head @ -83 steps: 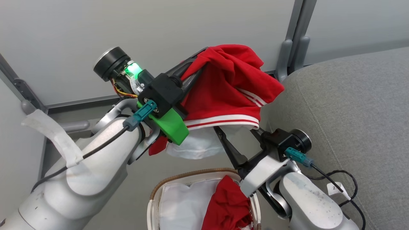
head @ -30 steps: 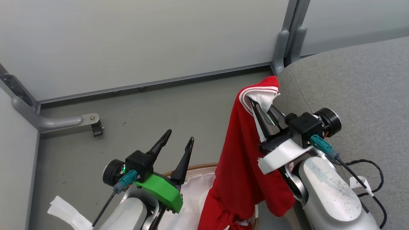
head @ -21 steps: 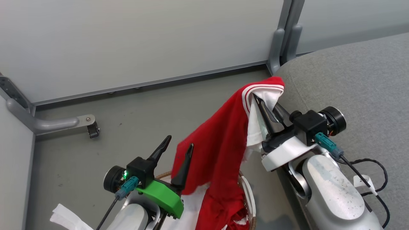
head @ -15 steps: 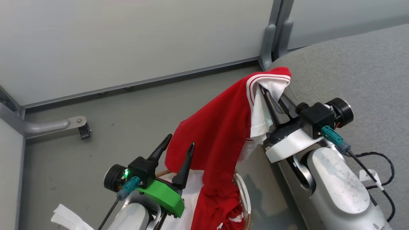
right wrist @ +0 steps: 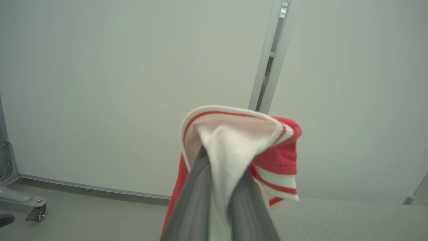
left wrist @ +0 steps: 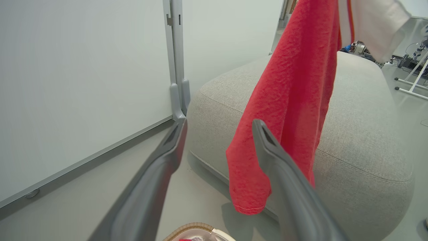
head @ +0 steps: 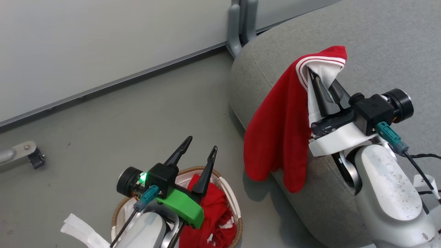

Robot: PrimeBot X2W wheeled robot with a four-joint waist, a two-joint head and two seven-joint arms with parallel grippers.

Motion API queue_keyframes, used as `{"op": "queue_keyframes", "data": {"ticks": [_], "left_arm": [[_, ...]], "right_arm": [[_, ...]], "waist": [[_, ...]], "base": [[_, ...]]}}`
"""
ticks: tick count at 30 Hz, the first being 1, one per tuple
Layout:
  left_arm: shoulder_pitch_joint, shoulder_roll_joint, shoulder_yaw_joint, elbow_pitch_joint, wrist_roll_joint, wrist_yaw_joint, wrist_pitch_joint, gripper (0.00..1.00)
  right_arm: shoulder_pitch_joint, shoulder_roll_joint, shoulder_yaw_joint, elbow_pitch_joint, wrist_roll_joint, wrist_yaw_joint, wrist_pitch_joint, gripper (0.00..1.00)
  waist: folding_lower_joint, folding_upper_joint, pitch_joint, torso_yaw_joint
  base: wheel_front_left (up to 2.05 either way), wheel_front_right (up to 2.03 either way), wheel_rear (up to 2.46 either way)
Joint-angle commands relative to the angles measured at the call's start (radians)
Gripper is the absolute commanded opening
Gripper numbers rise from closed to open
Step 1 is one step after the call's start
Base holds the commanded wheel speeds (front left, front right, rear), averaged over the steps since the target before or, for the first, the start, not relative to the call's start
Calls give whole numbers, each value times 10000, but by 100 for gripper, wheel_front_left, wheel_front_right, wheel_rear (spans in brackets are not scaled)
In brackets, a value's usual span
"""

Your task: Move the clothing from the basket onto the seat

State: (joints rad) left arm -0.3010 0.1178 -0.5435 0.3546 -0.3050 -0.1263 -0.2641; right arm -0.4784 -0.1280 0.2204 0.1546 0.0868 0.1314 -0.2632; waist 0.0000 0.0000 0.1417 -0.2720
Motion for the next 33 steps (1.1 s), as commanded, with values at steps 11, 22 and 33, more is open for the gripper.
{"op": "queue_keyframes", "data": {"ticks": [11, 22, 33], "left_arm": [[-618, 176, -346, 190, 188, -60, -5, 100], [-1077, 242, -774, 145, 9, -61, -5, 100], [-1624, 54, -925, -115, 33, -62, -6, 100]], "right_arm": [[362, 210, -591, -256, -85, -14, -24, 0], [-561, 311, -1433, 66, -418, -14, -24, 0], [-3680, -1556, -2332, 508, -897, -14, -24, 0]], "waist": [[0, 0, 1282, -1708], [0, 0, 1966, -927], [0, 0, 2865, 577]], "base": [[0, 0, 0], [0, 0, 0], [0, 0, 0]]}}
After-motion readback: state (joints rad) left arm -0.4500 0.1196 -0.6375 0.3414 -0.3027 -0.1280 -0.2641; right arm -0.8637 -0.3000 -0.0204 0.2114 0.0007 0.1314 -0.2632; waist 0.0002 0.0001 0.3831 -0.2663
